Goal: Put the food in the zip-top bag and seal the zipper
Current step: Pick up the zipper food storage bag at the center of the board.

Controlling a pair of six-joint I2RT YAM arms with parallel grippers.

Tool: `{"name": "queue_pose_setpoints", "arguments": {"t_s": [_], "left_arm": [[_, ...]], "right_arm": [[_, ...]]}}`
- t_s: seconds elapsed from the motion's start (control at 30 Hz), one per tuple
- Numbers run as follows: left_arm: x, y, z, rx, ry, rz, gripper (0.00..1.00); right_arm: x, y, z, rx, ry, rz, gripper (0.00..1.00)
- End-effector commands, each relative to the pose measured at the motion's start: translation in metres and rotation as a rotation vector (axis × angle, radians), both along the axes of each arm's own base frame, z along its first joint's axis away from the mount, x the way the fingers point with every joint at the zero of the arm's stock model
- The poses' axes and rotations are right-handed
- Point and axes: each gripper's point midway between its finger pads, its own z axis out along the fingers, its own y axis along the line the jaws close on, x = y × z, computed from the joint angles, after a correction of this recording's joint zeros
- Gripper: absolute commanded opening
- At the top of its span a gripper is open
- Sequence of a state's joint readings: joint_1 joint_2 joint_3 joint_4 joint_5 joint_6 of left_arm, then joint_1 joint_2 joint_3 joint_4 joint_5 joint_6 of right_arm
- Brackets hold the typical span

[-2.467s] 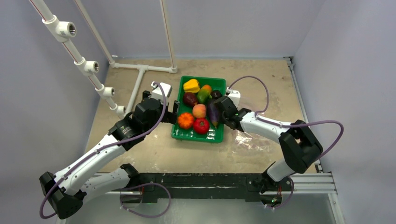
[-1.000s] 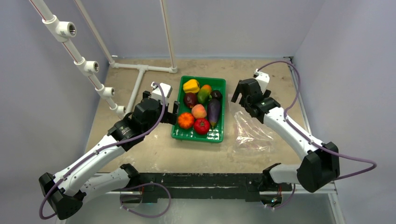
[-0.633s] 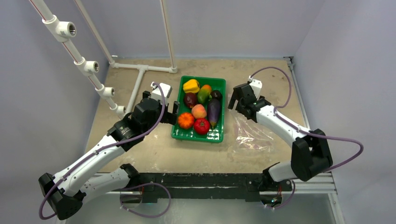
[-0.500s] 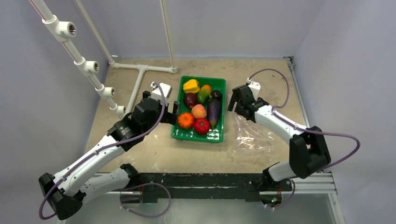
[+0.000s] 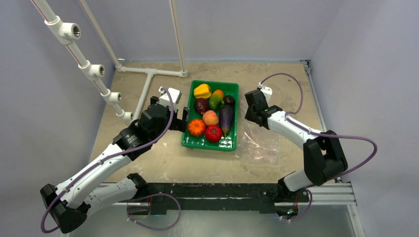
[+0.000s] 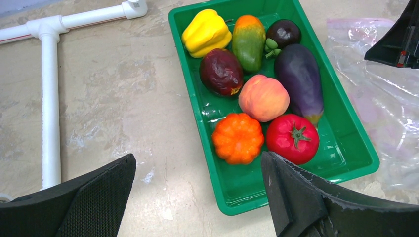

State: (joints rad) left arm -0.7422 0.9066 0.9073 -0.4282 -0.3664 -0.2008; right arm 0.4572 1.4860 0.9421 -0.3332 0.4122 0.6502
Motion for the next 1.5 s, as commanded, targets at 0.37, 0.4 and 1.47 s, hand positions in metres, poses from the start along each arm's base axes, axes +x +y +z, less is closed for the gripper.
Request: {"name": "queue_pose_setpoints", "arguments": {"t_s": [0.37, 0.4, 1.47], "left_arm": [[0.001, -0.004, 0.022, -0.057, -0.039, -0.003, 0.96], [0.001, -0.004, 0.021, -0.056, -0.039, -0.002, 0.96], [0.005, 0.022, 0.033, -0.090, -0.088, 0.150, 0.95]], "right_arm": [[0.012, 0.007, 0.054, 0.057, -0.155, 0.048, 0.00], [0.012, 0.010, 0.062, 0.066, -0.173, 0.062, 0.00], [-0.068, 0.126, 0.285, 0.241, -0.786, 0.680, 0.00]]}}
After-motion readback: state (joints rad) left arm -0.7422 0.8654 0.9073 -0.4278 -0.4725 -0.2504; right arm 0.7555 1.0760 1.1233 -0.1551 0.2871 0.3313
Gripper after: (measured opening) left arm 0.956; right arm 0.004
